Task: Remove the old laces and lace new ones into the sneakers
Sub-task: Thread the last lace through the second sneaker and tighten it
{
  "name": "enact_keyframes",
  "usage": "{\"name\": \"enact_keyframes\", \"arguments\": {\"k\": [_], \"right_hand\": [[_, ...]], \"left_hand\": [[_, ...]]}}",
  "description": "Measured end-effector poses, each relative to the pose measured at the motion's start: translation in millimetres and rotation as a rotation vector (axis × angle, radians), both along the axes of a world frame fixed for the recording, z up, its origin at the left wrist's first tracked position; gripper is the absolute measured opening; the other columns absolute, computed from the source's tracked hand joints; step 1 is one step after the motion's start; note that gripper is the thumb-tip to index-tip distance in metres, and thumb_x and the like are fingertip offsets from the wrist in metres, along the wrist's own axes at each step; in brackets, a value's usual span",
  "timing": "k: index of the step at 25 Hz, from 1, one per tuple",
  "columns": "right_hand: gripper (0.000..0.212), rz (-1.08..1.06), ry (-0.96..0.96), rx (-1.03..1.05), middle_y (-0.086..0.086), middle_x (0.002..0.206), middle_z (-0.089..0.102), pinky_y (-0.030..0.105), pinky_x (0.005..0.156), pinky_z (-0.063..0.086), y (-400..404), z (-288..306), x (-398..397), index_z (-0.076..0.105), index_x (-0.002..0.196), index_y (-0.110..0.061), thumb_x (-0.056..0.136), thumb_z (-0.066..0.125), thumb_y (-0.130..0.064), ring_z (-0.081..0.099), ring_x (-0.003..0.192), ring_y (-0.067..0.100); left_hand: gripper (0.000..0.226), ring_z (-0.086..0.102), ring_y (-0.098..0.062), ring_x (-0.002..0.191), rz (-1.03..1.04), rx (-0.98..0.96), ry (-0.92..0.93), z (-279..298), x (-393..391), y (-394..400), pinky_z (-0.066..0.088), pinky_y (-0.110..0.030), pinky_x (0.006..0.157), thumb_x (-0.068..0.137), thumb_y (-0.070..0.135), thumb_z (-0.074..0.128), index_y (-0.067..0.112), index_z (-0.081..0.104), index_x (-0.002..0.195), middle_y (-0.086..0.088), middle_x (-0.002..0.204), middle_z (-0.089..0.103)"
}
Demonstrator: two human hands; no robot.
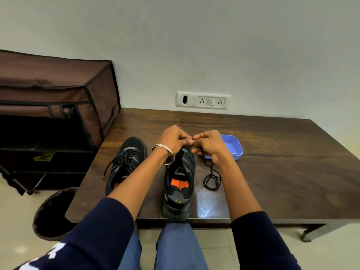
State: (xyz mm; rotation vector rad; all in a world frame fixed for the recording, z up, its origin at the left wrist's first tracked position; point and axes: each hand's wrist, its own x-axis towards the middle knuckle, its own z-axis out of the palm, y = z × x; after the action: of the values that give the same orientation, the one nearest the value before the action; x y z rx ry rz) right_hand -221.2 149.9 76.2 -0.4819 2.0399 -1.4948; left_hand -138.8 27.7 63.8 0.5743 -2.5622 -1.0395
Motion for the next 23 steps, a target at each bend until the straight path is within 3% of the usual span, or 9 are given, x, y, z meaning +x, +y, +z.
{"name": "enact_keyframes", "arguments": {"k": [2,5,7,10,11,13,15,19,23], "right_hand": [[0.009,-0.025,-0.097,-0.07,0.012,0.069,0.067,0.024,0.046,0.049,3.3,-5.4,2.6,0.058,0.091,-0.002,0.088,0.061,0.007,0.059,0.041,0.01],[0.003,-0.023,-0.139,-0.071,0.01,0.067,0.067,0.023,0.049,0.052,11.9,-16.2,2.1,0.066,0.089,0.005,0.088,0.065,0.001,0.053,0.042,0.008],[0.011,-0.072,-0.087,-0.047,0.006,0.062,0.066,0.021,0.047,0.049,22.8,-25.4,-8.3,0.068,0.076,0.0,0.087,0.068,0.0,0.049,0.041,0.006],[0.016,-0.235,0.153,0.068,0.003,0.063,0.066,0.016,0.045,0.042,41.0,-35.8,-28.8,0.071,0.069,-0.006,0.084,0.07,0.001,0.05,0.04,0.0],[0.013,-0.27,0.23,0.092,0.003,0.065,0.067,0.014,0.049,0.042,43.2,-36.0,-31.3,0.073,0.071,-0.006,0.082,0.072,-0.001,0.053,0.044,-0.001],[0.01,-0.221,0.29,0.066,0.0,0.069,0.069,0.018,0.059,0.044,34.6,-29.8,-26.2,0.074,0.073,-0.013,0.082,0.075,-0.008,0.057,0.058,0.002],[0.01,-0.084,0.253,-0.028,-0.001,0.068,0.069,0.021,0.059,0.045,15.4,-18.2,-11.8,0.073,0.074,-0.015,0.083,0.074,-0.01,0.057,0.058,0.003],[0.004,-0.039,0.111,-0.259,0.005,0.064,0.065,0.013,0.044,0.041,-5.4,3.3,5.4,0.071,0.088,0.0,0.087,0.067,-0.001,0.051,0.043,0.001],[0.004,-0.087,0.096,-0.204,0.006,0.069,0.069,0.015,0.046,0.042,11.8,-2.1,-11.3,0.072,0.087,-0.002,0.083,0.073,-0.004,0.049,0.045,0.004]], "left_hand": [[0.016,0.051,0.0,0.079,-0.03,0.046,0.001,4.3,2.8,0.0,0.041,-0.021,0.078,0.079,0.025,0.076,0.017,0.078,0.093,0.004,0.085,0.066],[0.008,0.055,-0.014,0.094,-0.019,-0.092,-0.093,-0.9,5.8,-10.3,0.047,-0.031,0.085,0.079,0.026,0.076,0.019,0.078,0.084,0.005,0.086,0.062],[0.012,0.051,-0.025,0.108,0.159,-0.22,-0.159,-15.6,11.3,-26.5,0.05,-0.039,0.086,0.085,0.031,0.069,0.022,0.077,0.082,0.0,0.099,0.06],[0.015,0.043,-0.032,0.117,0.386,-0.185,-0.22,-31.5,25.1,-47.6,0.041,-0.04,0.089,0.088,0.034,0.064,0.026,0.074,0.081,-0.004,0.112,0.058],[0.01,0.042,-0.031,0.116,0.343,-0.15,-0.185,-32.4,27.7,-50.7,0.037,-0.037,0.09,0.087,0.035,0.065,0.029,0.073,0.089,-0.003,0.112,0.057],[0.029,0.039,-0.026,0.112,0.144,-0.099,-0.065,-21.7,26.1,-45.3,0.03,-0.032,0.091,0.086,0.034,0.067,0.032,0.067,0.115,0.0,0.116,0.057],[0.041,0.043,-0.021,0.111,-0.041,-0.074,0.019,-3.7,17.2,-26.8,0.03,-0.03,0.091,0.085,0.033,0.067,0.031,0.061,0.126,0.006,0.12,0.062],[0.029,0.063,-0.006,0.097,-0.075,0.105,0.151,12.0,6.6,-6.7,0.048,-0.022,0.091,0.081,0.022,0.074,0.019,0.072,0.11,0.004,0.102,0.073],[0.007,0.061,0.004,0.081,0.127,0.146,0.133,6.4,26.4,-29.8,0.046,-0.019,0.086,0.082,0.02,0.073,0.016,0.077,0.086,0.009,0.082,0.072]]}}
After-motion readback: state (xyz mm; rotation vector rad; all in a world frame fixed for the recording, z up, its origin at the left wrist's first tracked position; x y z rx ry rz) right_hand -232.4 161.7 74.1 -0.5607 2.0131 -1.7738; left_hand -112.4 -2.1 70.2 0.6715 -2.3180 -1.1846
